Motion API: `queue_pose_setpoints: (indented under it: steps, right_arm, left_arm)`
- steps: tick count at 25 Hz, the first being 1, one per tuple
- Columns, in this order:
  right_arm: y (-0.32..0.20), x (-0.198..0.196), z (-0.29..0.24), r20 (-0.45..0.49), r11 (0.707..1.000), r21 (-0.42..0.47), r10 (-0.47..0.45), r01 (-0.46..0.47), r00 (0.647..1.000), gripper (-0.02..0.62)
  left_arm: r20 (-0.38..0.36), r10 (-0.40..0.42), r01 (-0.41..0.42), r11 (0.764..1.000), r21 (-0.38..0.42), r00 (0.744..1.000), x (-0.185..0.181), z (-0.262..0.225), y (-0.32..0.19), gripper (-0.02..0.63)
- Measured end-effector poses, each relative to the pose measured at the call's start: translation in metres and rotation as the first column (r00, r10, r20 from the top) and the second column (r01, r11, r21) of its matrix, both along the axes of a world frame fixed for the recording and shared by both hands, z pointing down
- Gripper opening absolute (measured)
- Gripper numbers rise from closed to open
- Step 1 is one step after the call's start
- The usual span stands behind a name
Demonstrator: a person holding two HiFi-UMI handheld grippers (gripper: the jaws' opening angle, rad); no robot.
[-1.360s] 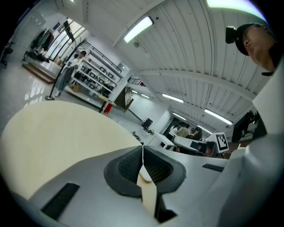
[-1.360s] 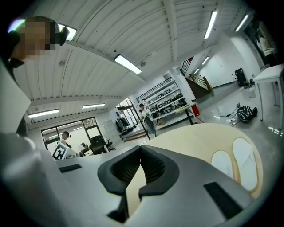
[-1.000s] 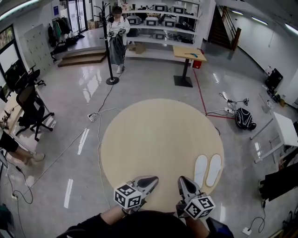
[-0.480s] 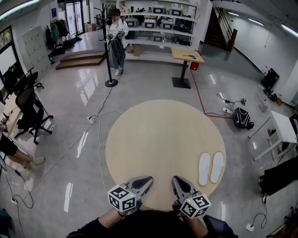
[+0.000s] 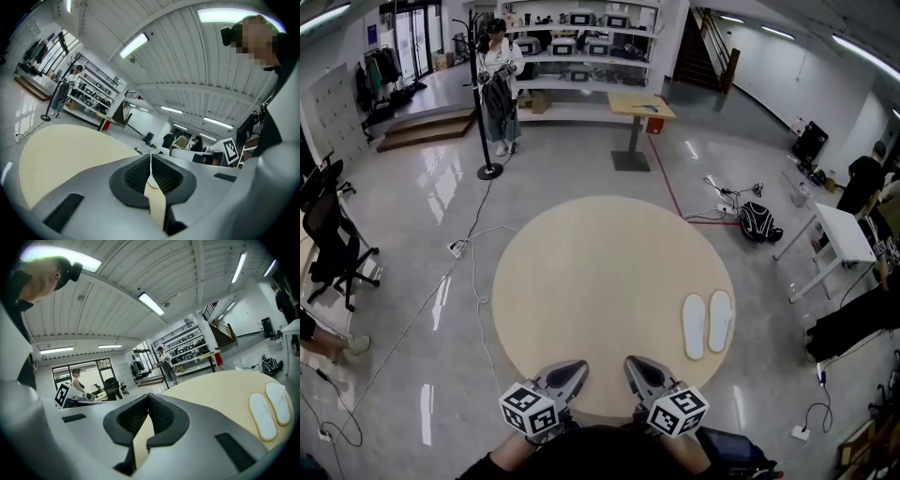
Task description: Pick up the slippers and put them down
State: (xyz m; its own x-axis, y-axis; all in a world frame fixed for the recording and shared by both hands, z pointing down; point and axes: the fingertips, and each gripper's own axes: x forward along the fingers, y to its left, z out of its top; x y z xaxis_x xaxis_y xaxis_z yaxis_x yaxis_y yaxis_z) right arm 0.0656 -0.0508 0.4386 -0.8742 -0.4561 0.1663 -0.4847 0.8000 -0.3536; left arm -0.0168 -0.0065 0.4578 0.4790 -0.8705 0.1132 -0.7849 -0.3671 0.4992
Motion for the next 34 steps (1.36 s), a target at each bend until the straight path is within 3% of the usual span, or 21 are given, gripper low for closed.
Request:
queue_pose_setpoints:
  steps: [6, 13, 19, 34]
  right_arm:
    - [0.012, -0.005, 0.010, -0.013, 1.000, -0.015, 0.000, 0.000, 1.000, 0.015]
    - [0.036, -0.038, 0.016, -0.010, 0.999, -0.022, -0.046, 0.046, 0.999, 0.015]
    - [0.032, -0.013, 0.016, -0.016, 0.999, -0.011, -0.033, 0.033, 0.999, 0.015]
    - [0.027, 0.008, 0.015, -0.035, 1.000, -0.002, 0.030, -0.031, 0.999, 0.015]
  left_arm:
    - [-0.018, 0.009, -0.009, 1.000, -0.013, 1.000, -0.003, 0.009, 0.011, 0.029]
    - [-0.020, -0.011, 0.010, 0.999, -0.030, 1.000, -0.029, 0.012, 0.035, 0.029]
    - [-0.028, 0.007, -0.008, 0.999, -0.033, 1.000, -0.005, 0.018, 0.027, 0.029]
    - [-0.054, 0.086, -0.088, 0.995, -0.044, 0.995, 0.017, 0.018, 0.015, 0.029]
